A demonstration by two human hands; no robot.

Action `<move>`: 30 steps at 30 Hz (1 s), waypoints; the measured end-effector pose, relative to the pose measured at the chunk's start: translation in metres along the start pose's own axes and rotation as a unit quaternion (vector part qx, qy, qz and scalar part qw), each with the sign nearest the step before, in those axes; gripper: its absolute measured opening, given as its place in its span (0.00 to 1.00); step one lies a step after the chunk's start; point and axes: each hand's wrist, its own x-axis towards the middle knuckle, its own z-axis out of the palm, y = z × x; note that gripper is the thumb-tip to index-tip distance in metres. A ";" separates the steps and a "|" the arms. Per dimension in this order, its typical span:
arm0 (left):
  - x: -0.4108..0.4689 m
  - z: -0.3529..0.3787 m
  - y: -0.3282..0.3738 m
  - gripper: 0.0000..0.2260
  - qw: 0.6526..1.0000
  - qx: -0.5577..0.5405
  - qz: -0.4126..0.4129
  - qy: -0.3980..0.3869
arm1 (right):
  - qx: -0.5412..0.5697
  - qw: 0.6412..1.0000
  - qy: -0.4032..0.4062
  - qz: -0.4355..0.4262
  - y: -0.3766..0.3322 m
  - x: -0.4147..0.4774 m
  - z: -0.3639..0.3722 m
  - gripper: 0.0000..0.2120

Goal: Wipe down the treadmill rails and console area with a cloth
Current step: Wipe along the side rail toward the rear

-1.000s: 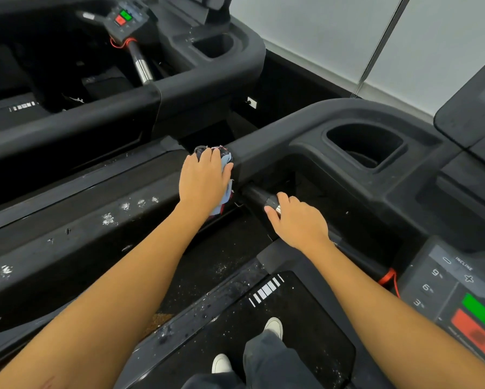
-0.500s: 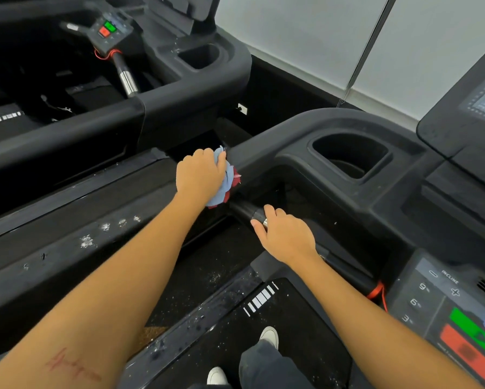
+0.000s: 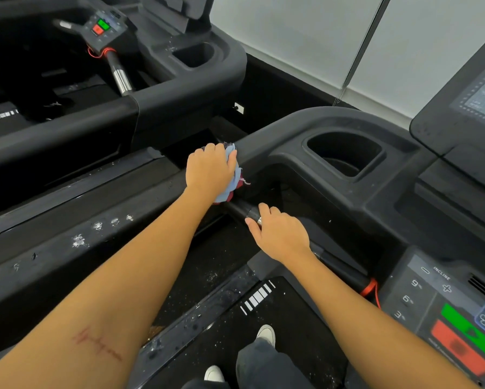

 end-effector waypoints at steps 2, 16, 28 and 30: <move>-0.004 -0.002 -0.003 0.18 1.000 -0.012 0.006 0.016 | -0.006 1.000 -0.005 0.001 0.000 0.001 0.001 0.23; -0.083 -0.006 -0.051 0.24 0.992 0.126 0.020 0.009 | -0.003 1.000 0.000 -0.006 0.002 -0.002 0.001 0.25; -0.061 -0.024 -0.062 0.26 0.994 -0.089 -0.026 -0.056 | -0.010 1.000 0.000 -0.007 0.002 -0.001 0.002 0.24; -0.086 -0.017 -0.058 0.28 0.999 0.016 0.025 0.012 | -0.008 1.000 0.002 -0.005 0.002 -0.002 0.002 0.24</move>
